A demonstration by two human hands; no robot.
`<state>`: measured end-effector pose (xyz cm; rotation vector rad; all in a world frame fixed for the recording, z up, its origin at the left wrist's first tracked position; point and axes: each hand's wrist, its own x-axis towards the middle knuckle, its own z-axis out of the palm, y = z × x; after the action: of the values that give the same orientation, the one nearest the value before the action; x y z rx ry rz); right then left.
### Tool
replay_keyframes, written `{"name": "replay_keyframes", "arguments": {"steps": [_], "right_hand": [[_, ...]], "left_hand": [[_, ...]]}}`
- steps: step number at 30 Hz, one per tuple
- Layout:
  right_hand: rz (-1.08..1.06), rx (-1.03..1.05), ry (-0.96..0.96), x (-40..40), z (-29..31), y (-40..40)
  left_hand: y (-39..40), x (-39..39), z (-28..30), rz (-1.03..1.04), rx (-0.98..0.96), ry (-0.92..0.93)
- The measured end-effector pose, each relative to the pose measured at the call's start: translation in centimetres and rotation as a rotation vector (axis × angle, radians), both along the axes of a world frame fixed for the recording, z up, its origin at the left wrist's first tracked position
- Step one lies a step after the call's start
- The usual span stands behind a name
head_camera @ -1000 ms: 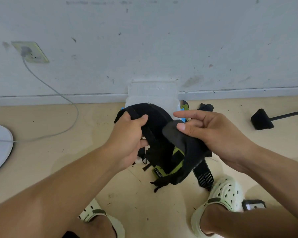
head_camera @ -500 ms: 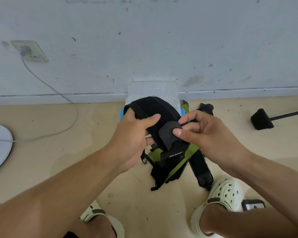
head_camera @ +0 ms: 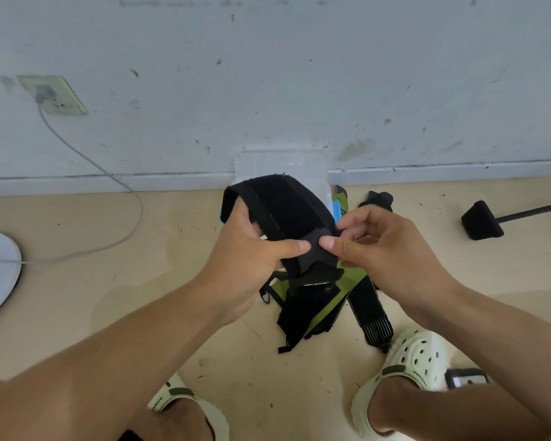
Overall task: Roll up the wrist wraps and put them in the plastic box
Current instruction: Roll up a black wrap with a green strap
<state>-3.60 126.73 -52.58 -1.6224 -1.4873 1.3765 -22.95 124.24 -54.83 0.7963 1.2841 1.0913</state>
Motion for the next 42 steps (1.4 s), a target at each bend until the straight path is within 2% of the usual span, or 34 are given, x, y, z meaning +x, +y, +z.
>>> {"name": "replay_keyframes", "arguments": {"steps": [3, 7, 13, 20, 24, 28, 30, 34, 36, 38, 40, 42], "right_hand": [[0.088, -0.035, -0.088, 0.3, 0.3, 0.5], [0.168, -0.058, -0.089, 0.3, 0.6, 0.3], [0.203, -0.075, -0.079, 0.0, 0.6, -0.1], [0.176, -0.035, -0.052, -0.3, 0.8, -0.1], [0.242, -0.081, -0.2, -0.3, 1.0, -0.1], [0.176, 0.199, -0.428, 0.3, 0.5, 0.3], [0.271, 0.235, -0.401, 0.4, 0.5, 0.5], [0.768, -0.111, -0.318, 0.7, 0.3, 0.7], [0.904, -0.205, -0.264, 1.1, 0.5, 0.6], [0.934, -0.293, -0.097, 1.4, 1.0, 0.9], [0.849, -0.383, 0.099, 1.5, 1.6, 1.0], [0.754, -0.379, 0.172, 1.3, 1.7, 1.3]], "left_hand": [[0.0, -0.1, 0.2, -0.03, 0.011, 0.024], [0.0, -0.2, 0.3, -0.081, 0.015, 0.092], [-0.2, -0.2, 0.5, -0.125, 0.049, 0.222], [-0.2, -0.5, 0.6, -0.175, 0.036, 0.245], [0.0, -0.6, 0.9, -0.237, 0.051, 0.317], [0.0, -0.6, 2.1, -0.254, 0.001, 0.41], [-0.2, -0.5, 2.5, -0.273, 0.031, 0.504], [-0.6, 0.1, 3.2, -0.317, 0.12, 0.498], [-0.3, 0.1, 3.1, -0.301, 0.088, 0.532], [0.0, -0.2, 2.5, -0.247, 0.02, 0.601], [0.3, -0.6, 2.0, -0.192, -0.052, 0.632], [0.5, -0.8, 1.7, -0.164, -0.079, 0.618]]}}
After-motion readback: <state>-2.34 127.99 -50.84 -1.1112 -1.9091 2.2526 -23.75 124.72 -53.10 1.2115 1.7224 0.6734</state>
